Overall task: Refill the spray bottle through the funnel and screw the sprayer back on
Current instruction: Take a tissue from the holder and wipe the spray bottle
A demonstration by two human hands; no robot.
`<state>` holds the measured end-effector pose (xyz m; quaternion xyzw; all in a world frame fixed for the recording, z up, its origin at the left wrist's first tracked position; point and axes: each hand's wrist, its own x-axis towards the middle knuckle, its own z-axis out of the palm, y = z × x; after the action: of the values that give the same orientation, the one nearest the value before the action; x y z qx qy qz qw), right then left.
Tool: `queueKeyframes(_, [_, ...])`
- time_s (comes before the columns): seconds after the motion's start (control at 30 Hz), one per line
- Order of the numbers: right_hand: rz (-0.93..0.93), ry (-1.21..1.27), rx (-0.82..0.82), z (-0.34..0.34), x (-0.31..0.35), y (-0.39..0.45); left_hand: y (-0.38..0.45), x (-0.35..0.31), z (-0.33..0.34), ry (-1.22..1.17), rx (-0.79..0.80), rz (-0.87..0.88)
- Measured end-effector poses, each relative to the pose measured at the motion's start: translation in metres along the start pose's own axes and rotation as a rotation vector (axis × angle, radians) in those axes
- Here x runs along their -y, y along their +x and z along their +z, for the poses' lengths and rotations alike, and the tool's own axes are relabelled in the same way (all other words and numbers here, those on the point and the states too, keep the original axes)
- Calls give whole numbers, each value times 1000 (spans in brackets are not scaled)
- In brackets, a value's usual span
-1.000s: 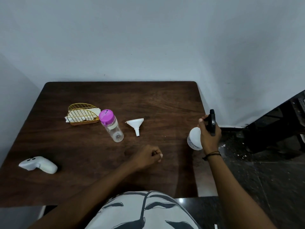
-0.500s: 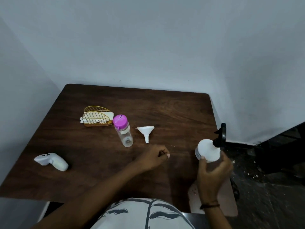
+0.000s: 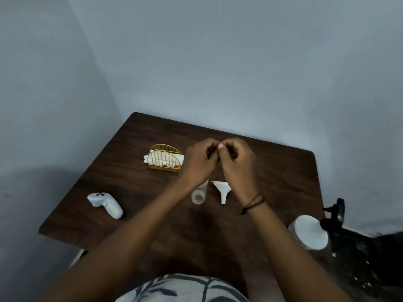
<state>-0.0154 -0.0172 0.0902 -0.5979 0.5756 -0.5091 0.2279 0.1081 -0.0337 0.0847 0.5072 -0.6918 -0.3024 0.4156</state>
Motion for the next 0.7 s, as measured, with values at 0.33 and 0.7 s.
queueKeyframes(0.33, [322,75,228,158,11,24,22,104,-88,144,-204,-282])
queueKeyframes(0.7, [770,18,107,226,-54,18,17,207,-90,219,-139,-607])
